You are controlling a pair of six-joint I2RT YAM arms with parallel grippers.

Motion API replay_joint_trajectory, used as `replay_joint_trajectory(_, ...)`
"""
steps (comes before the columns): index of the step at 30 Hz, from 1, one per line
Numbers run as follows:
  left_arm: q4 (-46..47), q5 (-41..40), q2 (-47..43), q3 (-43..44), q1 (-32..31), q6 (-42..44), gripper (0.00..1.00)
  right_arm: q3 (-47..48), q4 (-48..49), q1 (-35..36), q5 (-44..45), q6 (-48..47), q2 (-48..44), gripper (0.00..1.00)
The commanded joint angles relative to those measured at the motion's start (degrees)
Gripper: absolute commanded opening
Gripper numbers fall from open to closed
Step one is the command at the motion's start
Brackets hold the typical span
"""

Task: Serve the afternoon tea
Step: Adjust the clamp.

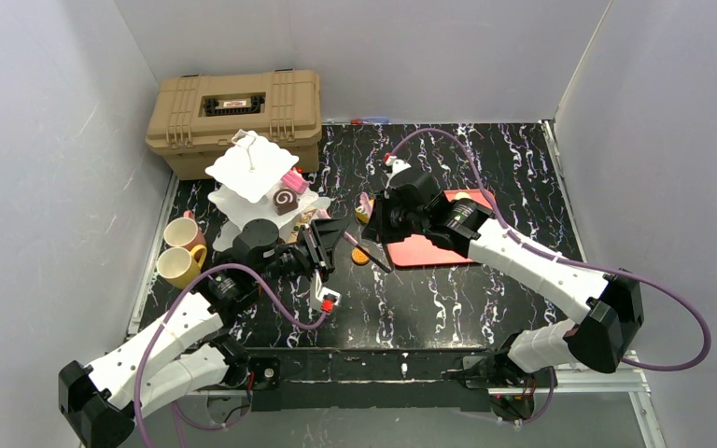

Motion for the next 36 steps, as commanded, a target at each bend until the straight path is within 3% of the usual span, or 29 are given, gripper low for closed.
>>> replay_joint_trajectory(1, 2.80, -0.37, -2.25, 2.04, 0.18, 0.66, 0.00, 0.83, -7.91, -1.82, 5.35, -1.17, -0.15, 0.02)
replay_joint_trajectory(19, 0.99, -0.13, -5.34, 2.16, 0.18, 2.11, 0.00, -0.63, -12.00, -4.68, 8.81, -1.65, -0.36, 0.04)
replay_joint_trajectory(28, 0.58, 0.86, -6.29, 1.56, 0.24, 2.58, 0.00, -2.23, -9.65, -7.14, 5.69, -0.54, -0.86, 0.04)
replay_joint_trajectory(31, 1.67, 1.47, -4.98, 1.15, 0.24, 2.62, 0.00, -1.18, -7.63, -7.17, 1.77, -0.32, -0.51, 0.09)
replay_joint_trajectory(36, 2.50, 1.74, -1.78, 2.09, 0.23, 1.55, 0.01, 1.49, -3.70, -6.85, -8.45, -1.22, 0.08, 0.36)
